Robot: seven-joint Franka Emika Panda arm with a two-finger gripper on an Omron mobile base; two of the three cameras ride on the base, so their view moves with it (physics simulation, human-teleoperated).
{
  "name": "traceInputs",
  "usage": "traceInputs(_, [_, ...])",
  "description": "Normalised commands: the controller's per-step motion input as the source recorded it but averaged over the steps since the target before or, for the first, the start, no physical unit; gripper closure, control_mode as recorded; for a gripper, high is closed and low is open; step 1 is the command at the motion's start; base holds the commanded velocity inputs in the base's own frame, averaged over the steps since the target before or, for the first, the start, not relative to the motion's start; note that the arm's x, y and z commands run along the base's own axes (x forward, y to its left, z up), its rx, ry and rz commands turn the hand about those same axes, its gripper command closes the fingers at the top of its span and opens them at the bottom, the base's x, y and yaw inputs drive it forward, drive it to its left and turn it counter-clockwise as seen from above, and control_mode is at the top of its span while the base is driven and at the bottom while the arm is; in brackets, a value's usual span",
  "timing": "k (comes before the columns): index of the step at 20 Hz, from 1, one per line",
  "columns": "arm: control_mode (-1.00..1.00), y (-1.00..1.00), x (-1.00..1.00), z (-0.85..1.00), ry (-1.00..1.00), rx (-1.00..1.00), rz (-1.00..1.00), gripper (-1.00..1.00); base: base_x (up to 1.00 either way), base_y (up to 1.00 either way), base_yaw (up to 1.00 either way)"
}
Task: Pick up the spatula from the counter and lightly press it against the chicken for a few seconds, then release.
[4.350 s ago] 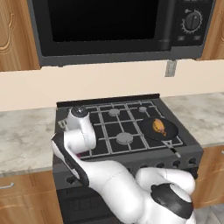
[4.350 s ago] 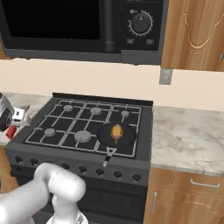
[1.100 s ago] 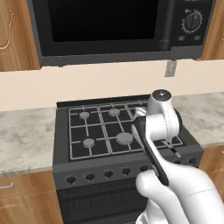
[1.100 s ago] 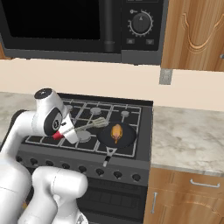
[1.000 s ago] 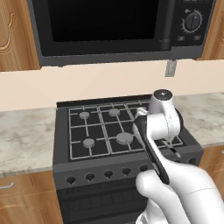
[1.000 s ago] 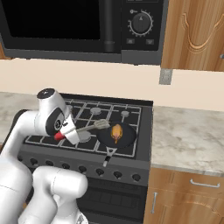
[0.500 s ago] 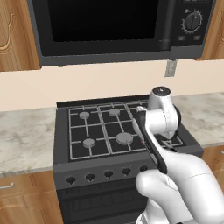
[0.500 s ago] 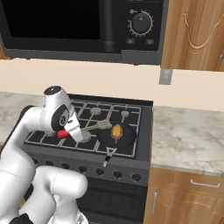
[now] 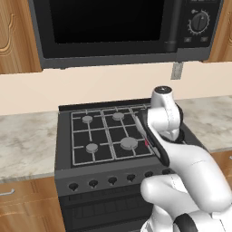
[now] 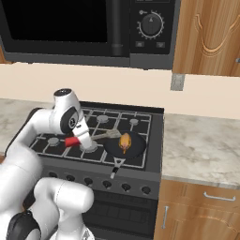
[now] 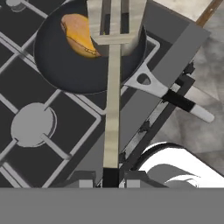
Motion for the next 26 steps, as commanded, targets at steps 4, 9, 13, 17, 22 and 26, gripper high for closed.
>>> traceInputs(4, [-1.0, -0.08, 0.17, -0.17, 0.06, 0.0, 0.0, 1.0, 0.0, 0.0, 0.0])
traceInputs(9, [-1.0, -0.05, 0.19, -0.22, 0.07, 0.0, 0.0, 1.0, 0.0, 0.0, 0.0])
traceInputs(13, [-1.0, -0.05, 0.2, -0.16, 0.06, 0.0, 0.0, 1.0, 0.0, 0.0, 0.0])
traceInputs(17, [-1.0, -0.06, 0.28, -0.09, 0.05, 0.0, 0.0, 1.0, 0.0, 0.0, 0.0])
traceInputs(22, [-1.0, -0.04, 0.26, -0.12, 0.03, 0.0, 0.0, 1.0, 0.0, 0.0, 0.0])
traceInputs(26, [-1.0, -0.02, 0.23, -0.21, 0.04, 0.0, 0.0, 1.0, 0.0, 0.0, 0.0])
